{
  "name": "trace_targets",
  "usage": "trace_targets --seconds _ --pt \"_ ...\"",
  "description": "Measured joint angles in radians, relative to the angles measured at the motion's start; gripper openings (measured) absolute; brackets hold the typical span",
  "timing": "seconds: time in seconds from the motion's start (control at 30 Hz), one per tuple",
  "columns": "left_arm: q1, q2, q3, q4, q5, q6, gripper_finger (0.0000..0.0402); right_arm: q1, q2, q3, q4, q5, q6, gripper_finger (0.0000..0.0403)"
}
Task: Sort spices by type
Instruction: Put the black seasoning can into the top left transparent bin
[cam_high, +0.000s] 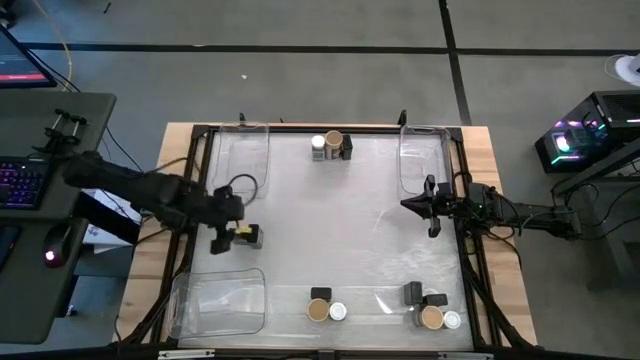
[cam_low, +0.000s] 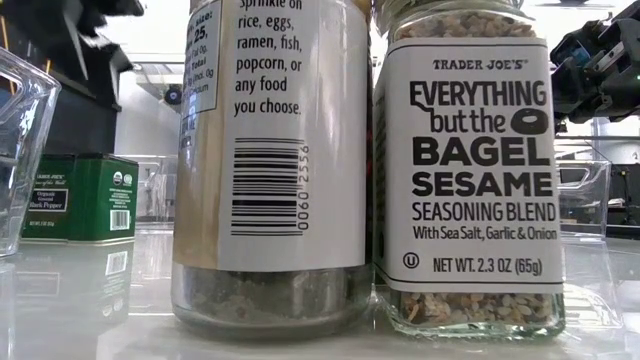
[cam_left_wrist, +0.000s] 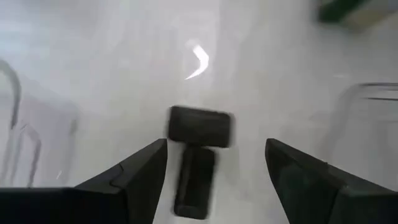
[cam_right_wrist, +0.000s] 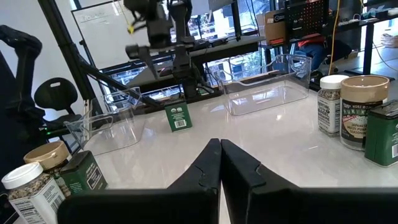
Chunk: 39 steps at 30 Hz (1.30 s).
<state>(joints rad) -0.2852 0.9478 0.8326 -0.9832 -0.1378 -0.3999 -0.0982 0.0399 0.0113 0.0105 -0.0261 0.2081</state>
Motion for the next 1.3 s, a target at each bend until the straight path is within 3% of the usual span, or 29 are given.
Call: trace_targets --seconds 0.1,0.3,0.7,0.97,1.07,1.27,1.3 --pt "-0.003 0.080 0.000 -0.048 0.001 -0.052 0.0261 0.000 0.000 0.000 0.000 0.000 0.000 0.0000" --pt "-0.005 0.218 -0.001 -0.117 0.113 -0.039 0.0261 0.000 0.000 0.000 0.000 0.000 0.000 0.0000" --pt "-0.005 0.336 -0.001 -0.111 0.076 0.119 0.0261 0.000 0.000 0.000 0.000 0.000 0.000 0.0000" --pt "-0.005 0.429 -0.001 -0.104 0.062 0.103 0.0248 0.000 0.000 0.000 0.000 0.000 0.000 0.0000" --pt "-0.005 0.457 -0.001 -0.103 0.062 0.101 0.0221 0.000 0.000 0.000 0.000 0.000 0.000 0.0000" --pt "-0.004 0.424 0.003 -0.152 0.090 0.096 0.0101 0.000 0.000 0.000 0.000 0.000 0.000 0.0000" --pt "-0.004 0.407 0.011 -0.178 0.103 0.091 0.0098 0.000 0.000 0.000 0.000 0.000 0.000 0.0000"
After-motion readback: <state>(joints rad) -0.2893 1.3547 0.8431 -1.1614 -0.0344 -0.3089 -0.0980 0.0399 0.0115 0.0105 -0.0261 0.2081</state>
